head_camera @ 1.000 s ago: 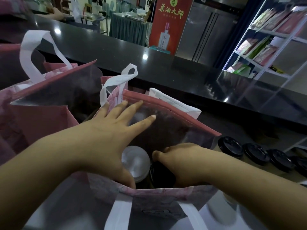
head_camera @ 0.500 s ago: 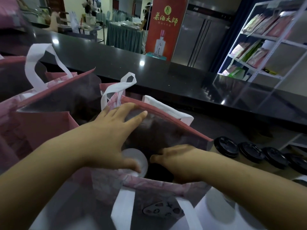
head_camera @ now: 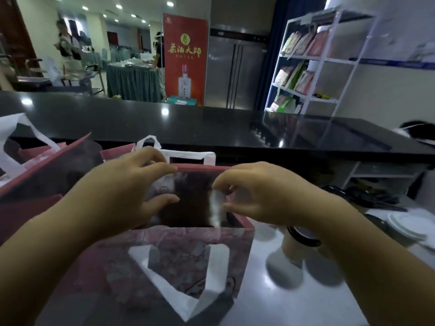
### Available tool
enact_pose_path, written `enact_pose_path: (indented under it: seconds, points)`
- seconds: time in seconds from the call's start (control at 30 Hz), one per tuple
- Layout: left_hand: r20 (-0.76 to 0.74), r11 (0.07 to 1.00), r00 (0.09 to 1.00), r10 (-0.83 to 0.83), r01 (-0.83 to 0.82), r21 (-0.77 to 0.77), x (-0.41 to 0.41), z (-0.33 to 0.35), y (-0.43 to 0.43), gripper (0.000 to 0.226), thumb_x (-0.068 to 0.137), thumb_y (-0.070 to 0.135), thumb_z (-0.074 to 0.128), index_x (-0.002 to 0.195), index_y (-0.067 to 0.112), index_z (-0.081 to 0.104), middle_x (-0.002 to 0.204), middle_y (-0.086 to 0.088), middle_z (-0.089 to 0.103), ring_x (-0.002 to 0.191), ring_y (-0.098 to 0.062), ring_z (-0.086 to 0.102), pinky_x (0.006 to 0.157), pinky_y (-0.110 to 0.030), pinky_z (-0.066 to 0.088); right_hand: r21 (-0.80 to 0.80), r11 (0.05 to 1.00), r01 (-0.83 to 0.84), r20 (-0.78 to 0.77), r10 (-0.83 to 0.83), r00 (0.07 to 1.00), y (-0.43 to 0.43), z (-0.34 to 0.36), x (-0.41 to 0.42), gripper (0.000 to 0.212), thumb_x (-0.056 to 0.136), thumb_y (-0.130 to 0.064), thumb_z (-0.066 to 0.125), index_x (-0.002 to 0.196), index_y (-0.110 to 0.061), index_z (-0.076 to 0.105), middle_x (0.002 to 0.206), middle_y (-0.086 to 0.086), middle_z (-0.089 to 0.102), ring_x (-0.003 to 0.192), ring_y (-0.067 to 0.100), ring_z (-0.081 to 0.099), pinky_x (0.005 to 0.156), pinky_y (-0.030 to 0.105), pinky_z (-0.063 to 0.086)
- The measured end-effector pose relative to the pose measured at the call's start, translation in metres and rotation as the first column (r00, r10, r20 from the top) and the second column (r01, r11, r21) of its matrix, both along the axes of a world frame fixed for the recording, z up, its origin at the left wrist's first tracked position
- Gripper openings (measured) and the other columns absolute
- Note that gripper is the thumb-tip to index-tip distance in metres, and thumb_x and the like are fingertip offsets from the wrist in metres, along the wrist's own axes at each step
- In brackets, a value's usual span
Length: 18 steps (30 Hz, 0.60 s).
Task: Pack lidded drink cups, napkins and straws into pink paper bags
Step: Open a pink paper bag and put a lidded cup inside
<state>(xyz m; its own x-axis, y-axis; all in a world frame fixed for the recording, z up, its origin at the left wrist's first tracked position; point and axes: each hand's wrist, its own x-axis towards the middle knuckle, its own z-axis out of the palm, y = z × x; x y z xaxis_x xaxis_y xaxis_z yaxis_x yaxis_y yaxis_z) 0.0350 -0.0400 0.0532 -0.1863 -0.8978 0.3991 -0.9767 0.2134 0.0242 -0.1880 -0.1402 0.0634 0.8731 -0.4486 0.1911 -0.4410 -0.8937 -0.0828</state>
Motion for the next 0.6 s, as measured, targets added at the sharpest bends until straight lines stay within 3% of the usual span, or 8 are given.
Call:
enact_pose_path:
  seconds: [0.13, 0.27, 0.37, 0.47, 0.6]
  points:
    - [0.013, 0.992, 0.993, -0.115, 0.116, -0.051, -0.046, 0.022, 0.007, 0.045, 0.081, 0.057, 0.054, 0.107, 0.022, 0.066, 0.103, 0.001, 0.063, 0.079, -0.018, 0.062, 0.059, -0.037, 0.055, 0.013, 0.997, 0.08, 0.115, -0.081, 0.99, 0.014, 0.009, -0.05, 0.035, 0.084, -0.039, 0.065, 0.116, -0.026, 0.059, 0.105, -0.009, 0.064, 0.092, 0.009, 0.058, 0.078, 0.033, 0.053]
    - [0.042, 0.979, 0.978, -0.204, 0.205, -0.019, -0.107, 0.033, 0.014, 0.047, 0.08, 0.06, 0.045, 0.103, 0.025, 0.066, 0.097, 0.005, 0.065, 0.075, -0.012, 0.063, 0.06, -0.031, 0.055, 0.038, 0.985, 0.166, 0.149, -0.17, 0.974, 0.023, 0.005, -0.111, 0.038, 0.084, -0.043, 0.063, 0.119, -0.028, 0.056, 0.109, -0.01, 0.063, 0.096, 0.007, 0.057, 0.083, 0.031, 0.051]
    - [0.011, 0.973, 0.973, -0.229, 0.229, 0.0, -0.159, 0.025, 0.015, 0.051, 0.079, 0.063, 0.039, 0.104, 0.027, 0.064, 0.098, 0.008, 0.065, 0.068, -0.004, 0.061, 0.059, -0.027, 0.055, 0.069, 0.974, 0.218, 0.107, -0.224, 0.969, 0.027, -0.005, -0.164, 0.038, 0.084, -0.045, 0.061, 0.119, -0.034, 0.054, 0.11, -0.015, 0.061, 0.097, 0.003, 0.055, 0.081, 0.027, 0.05]
    - [-0.033, 0.97, 0.969, -0.243, 0.243, -0.001, -0.216, 0.005, 0.008, 0.048, 0.079, 0.064, 0.043, 0.103, 0.029, 0.065, 0.096, 0.011, 0.065, 0.052, 0.009, 0.042, 0.052, -0.014, 0.045, 0.091, 0.957, 0.274, 0.027, -0.277, 0.96, 0.027, -0.019, -0.224, 0.033, 0.085, -0.046, 0.061, 0.116, -0.038, 0.051, 0.109, -0.016, 0.06, 0.097, 0.005, 0.055, 0.08, 0.031, 0.051]
    - [-0.085, 0.968, 0.965, -0.249, 0.251, 0.013, -0.289, -0.035, -0.011, 0.048, 0.075, 0.064, 0.044, 0.11, 0.036, 0.061, 0.106, 0.017, 0.06, 0.054, 0.011, 0.038, 0.057, -0.01, 0.036, 0.073, 0.924, 0.375, -0.082, -0.37, 0.926, 0.024, -0.046, -0.303, 0.035, 0.086, -0.049, 0.057, 0.118, -0.039, 0.048, 0.112, -0.016, 0.058, 0.101, 0.008, 0.054, 0.077, 0.028, 0.047]
